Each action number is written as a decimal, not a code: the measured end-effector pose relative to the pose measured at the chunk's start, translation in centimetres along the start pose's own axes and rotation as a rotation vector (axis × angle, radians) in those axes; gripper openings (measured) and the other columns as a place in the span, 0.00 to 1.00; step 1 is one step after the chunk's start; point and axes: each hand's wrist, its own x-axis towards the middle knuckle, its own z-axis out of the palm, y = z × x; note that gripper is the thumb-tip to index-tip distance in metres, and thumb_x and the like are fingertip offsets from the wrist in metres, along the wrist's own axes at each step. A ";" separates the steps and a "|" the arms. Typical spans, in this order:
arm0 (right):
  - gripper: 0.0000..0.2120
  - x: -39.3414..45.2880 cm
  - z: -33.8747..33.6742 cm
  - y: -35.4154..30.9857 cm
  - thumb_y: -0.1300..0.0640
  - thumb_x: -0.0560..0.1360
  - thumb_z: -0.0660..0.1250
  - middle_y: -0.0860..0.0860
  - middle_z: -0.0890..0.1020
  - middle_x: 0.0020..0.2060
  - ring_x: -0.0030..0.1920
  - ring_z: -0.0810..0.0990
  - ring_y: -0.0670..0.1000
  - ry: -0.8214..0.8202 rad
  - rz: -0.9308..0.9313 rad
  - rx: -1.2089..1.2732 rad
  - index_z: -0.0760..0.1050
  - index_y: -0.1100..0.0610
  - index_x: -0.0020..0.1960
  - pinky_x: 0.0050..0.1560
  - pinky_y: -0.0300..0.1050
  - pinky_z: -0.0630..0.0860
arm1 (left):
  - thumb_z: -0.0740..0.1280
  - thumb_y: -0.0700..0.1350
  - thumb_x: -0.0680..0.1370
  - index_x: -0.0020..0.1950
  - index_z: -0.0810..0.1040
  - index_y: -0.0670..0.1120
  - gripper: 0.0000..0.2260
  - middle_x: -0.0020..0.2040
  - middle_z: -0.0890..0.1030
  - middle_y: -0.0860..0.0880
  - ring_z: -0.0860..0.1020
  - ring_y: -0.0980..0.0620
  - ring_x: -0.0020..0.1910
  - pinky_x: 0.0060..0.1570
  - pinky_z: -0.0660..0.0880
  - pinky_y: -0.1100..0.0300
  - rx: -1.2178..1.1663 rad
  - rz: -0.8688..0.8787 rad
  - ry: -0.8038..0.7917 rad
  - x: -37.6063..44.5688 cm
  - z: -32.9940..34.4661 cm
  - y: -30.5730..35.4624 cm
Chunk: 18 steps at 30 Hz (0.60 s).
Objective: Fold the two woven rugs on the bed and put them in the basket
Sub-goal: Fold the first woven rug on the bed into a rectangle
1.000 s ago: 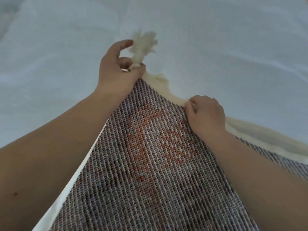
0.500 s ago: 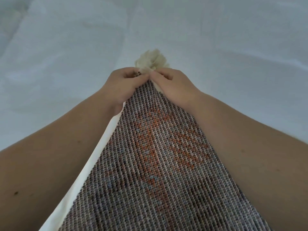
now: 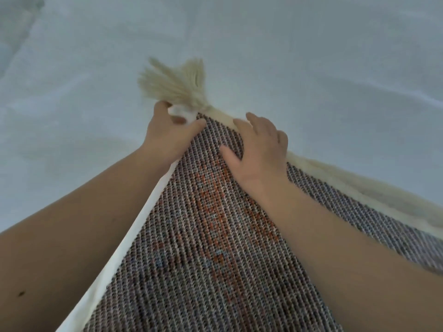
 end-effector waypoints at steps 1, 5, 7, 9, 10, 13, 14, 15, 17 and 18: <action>0.30 -1.7 0.7 0.1 0.38 0.80 0.57 0.52 0.57 0.79 0.79 0.51 0.54 -0.008 -0.014 -0.013 0.59 0.48 0.78 0.76 0.55 0.44 | 0.75 0.55 0.73 0.72 0.64 0.47 0.33 0.51 0.76 0.54 0.78 0.51 0.54 0.58 0.77 0.51 0.077 -0.052 -0.015 -0.6 -0.3 -0.6; 0.33 -8.3 3.8 -0.1 0.35 0.80 0.49 0.53 0.48 0.81 0.80 0.42 0.55 -0.064 -0.051 -0.046 0.52 0.49 0.80 0.75 0.54 0.34 | 0.75 0.60 0.71 0.60 0.77 0.46 0.25 0.52 0.81 0.48 0.81 0.48 0.51 0.54 0.77 0.51 0.319 -0.150 -0.171 -3.3 -1.0 -2.6; 0.35 -10.3 5.1 -0.2 0.33 0.80 0.47 0.53 0.48 0.81 0.80 0.42 0.55 -0.089 -0.014 -0.025 0.50 0.51 0.81 0.76 0.57 0.37 | 0.76 0.55 0.72 0.54 0.81 0.45 0.17 0.47 0.85 0.47 0.85 0.47 0.46 0.51 0.80 0.52 0.231 -0.221 -0.317 -4.6 -1.6 -3.3; 0.37 -11.7 5.7 -0.4 0.32 0.80 0.44 0.53 0.47 0.81 0.80 0.41 0.55 -0.111 -0.002 -0.022 0.47 0.52 0.81 0.76 0.59 0.39 | 0.75 0.49 0.74 0.55 0.82 0.45 0.13 0.47 0.87 0.46 0.86 0.47 0.45 0.51 0.81 0.50 0.092 -0.312 -0.434 -6.0 -2.3 -4.0; 0.37 -12.3 5.8 -0.7 0.32 0.80 0.43 0.54 0.46 0.81 0.80 0.40 0.55 -0.116 -0.004 -0.022 0.46 0.52 0.81 0.76 0.59 0.39 | 0.75 0.47 0.74 0.56 0.82 0.44 0.12 0.48 0.87 0.46 0.86 0.46 0.46 0.52 0.81 0.48 0.043 -0.336 -0.458 -6.8 -2.8 -4.4; 0.37 -13.7 6.2 -1.6 0.31 0.79 0.42 0.53 0.44 0.80 0.80 0.38 0.55 -0.146 -0.024 -0.017 0.45 0.52 0.81 0.76 0.59 0.37 | 0.73 0.44 0.75 0.56 0.82 0.44 0.10 0.48 0.87 0.46 0.86 0.45 0.47 0.54 0.80 0.46 -0.011 -0.324 -0.437 -9.3 -4.1 -6.0; 0.38 -14.2 6.4 -1.9 0.31 0.79 0.42 0.53 0.44 0.80 0.80 0.38 0.55 -0.152 -0.035 -0.016 0.45 0.52 0.81 0.76 0.59 0.37 | 0.73 0.43 0.76 0.56 0.82 0.44 0.10 0.48 0.87 0.46 0.86 0.46 0.47 0.54 0.80 0.46 -0.024 -0.317 -0.420 -10.2 -4.6 -6.5; 0.38 -14.7 6.7 -2.3 0.32 0.79 0.42 0.54 0.45 0.80 0.80 0.40 0.55 -0.150 -0.043 -0.016 0.46 0.52 0.81 0.76 0.59 0.38 | 0.73 0.43 0.76 0.56 0.82 0.43 0.10 0.48 0.87 0.46 0.86 0.46 0.48 0.55 0.80 0.46 -0.041 -0.314 -0.412 -11.0 -5.0 -7.1; 0.37 -15.8 7.2 -3.1 0.32 0.79 0.43 0.55 0.49 0.80 0.80 0.44 0.56 -0.134 -0.049 -0.012 0.50 0.53 0.81 0.77 0.59 0.39 | 0.73 0.43 0.76 0.56 0.82 0.44 0.10 0.49 0.87 0.46 0.86 0.46 0.48 0.54 0.81 0.47 -0.051 -0.312 -0.410 -12.3 -5.8 -8.2; 0.37 -16.3 7.4 -3.5 0.32 0.79 0.44 0.55 0.50 0.80 0.80 0.45 0.57 -0.126 -0.054 -0.010 0.51 0.54 0.81 0.77 0.59 0.40 | 0.73 0.43 0.75 0.56 0.83 0.44 0.10 0.49 0.87 0.47 0.86 0.47 0.47 0.53 0.81 0.48 -0.039 -0.307 -0.413 -12.9 -6.2 -8.7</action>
